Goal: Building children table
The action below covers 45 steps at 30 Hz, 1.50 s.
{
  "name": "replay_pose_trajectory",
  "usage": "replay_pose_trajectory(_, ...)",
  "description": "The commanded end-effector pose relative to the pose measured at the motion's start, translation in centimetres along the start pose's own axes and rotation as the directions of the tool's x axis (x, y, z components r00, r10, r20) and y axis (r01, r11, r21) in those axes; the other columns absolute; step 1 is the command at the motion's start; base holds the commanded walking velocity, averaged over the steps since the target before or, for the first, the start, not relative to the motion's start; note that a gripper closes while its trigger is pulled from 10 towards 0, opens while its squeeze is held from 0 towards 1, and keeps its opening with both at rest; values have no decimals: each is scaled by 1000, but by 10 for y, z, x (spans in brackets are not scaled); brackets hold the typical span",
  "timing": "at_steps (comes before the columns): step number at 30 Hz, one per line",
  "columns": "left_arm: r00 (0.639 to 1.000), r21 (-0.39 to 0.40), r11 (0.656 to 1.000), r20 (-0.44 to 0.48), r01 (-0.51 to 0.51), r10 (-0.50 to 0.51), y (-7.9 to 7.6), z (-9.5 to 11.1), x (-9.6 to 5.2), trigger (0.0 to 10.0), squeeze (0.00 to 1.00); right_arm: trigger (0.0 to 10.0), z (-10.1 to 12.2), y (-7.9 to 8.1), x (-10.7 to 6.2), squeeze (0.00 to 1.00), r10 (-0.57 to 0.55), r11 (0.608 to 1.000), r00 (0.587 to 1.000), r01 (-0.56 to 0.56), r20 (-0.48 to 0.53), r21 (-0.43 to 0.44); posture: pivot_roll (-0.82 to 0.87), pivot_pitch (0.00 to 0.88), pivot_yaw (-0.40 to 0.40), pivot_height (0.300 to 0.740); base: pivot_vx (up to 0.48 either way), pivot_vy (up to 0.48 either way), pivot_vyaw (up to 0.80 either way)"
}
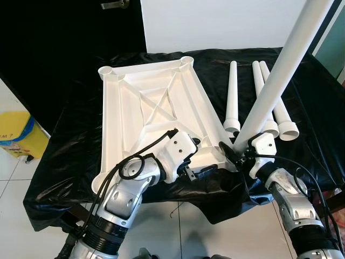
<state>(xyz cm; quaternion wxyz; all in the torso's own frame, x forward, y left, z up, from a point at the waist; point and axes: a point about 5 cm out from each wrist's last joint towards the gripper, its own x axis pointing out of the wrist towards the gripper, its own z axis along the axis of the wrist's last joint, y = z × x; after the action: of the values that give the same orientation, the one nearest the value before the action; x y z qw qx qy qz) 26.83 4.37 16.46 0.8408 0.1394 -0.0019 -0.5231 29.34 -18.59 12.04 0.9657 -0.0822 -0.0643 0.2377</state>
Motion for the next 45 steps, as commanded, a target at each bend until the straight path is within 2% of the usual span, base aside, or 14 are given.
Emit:
replay_pose_trajectory(1, 1000, -16, 1000, -2, -22, 22, -2, -1, 0, 10000, 0, 10000, -12, -1, -6, 0, -31, 999, 998, 33, -45, 38, -27, 68, 42, 740, 0, 0, 0)
replay_pose_trajectory(10, 999, -5, 999, -4, -49, 49, 1, -5, -1, 10000, 0, 10000, -13, 14, -7, 0, -135, 988, 990, 137, -35, 77, -30, 74, 38, 740, 0, 0, 0)
replay_pose_trajectory(13, 998, 0, 998, -4, -64, 64, 1, -6, -2, 10000, 0, 10000, -13, 17, -7, 0, -182, 979, 982, 185, -45, 84, -24, 68, 33, 740, 0, 0, 0)
replay_pose_trajectory(14, 997, -7, 997, -10, -71, 71, 0, -10, -3, 10000, 0, 10000, -15, 24, -7, 0, -229, 969, 971, 234, -71, 78, -26, 61, 32, 740, 0, 0, 0)
replay_pose_trajectory(19, 997, -13, 997, -18, -81, 81, 0, -14, -4, 10000, 0, 10000, -19, 30, -8, 0, -264, 959, 960, 272, -94, 75, -25, 62, 35, 740, 0, 0, 0)
replay_pose_trajectory(22, 996, -42, 995, -16, -89, 88, 1, -14, -3, 10000, 0, 10000, -22, 41, -8, 0, -333, 933, 934, 346, -127, 96, -18, 60, 39, 740, 0, 0, 0)
replay_pose_trajectory(25, 996, -45, 995, -17, -89, 88, 2, -15, -4, 10000, 0, 10000, -23, 44, -8, 0, -348, 927, 927, 362, -137, 96, -17, 60, 39, 740, 0, 0, 0)
replay_pose_trajectory(30, 985, 10, 985, -10, -173, 173, 8, -15, -7, 10000, 0, 10000, -29, 54, -7, 0, -479, 855, 856, 505, -194, 117, -12, 60, 36, 740, 0, 0, 0)
replay_pose_trajectory(37, 981, 37, 981, 1, -193, 193, 8, -15, -6, 10000, 0, 10000, -25, 60, -3, 0, -503, 835, 843, 531, -192, 145, -11, 53, 36, 740, 0, 0, 0)
replay_pose_trajectory(40, 981, 45, 980, 7, -194, 194, 9, -14, -6, 10000, 0, 10000, -23, 62, -1, 0, -492, 842, 851, 518, -183, 147, -13, 51, 36, 740, 0, 0, 0)
replay_pose_trajectory(41, 981, 50, 980, 9, -194, 194, 9, -14, -5, 10000, 0, 10000, -22, 62, 0, 86, -478, 853, 861, 502, -171, 144, -13, 47, 32, 740, 0, 0, 0)
replay_pose_trajectory(42, 981, 50, 980, 9, -194, 194, 9, -14, -5, 10000, 0, 10000, -22, 62, 0, 86, -478, 853, 861, 502, -171, 144, -13, 47, 32, 740, 0, 0, 0)
replay_pose_trajectory(43, 983, 45, 982, 9, -184, 184, 10, -13, -5, 10000, 0, 10000, -20, 62, 0, 706, -474, 858, 866, 495, -158, 139, -14, 45, 29, 740, 0, 0, 0)
replay_pose_trajectory(45, 984, 38, 983, 10, -179, 179, 10, -13, -6, 10000, 0, 10000, -19, 61, 1, 710, -459, 868, 876, 478, -149, 137, -17, 44, 27, 740, 0, 0, 0)
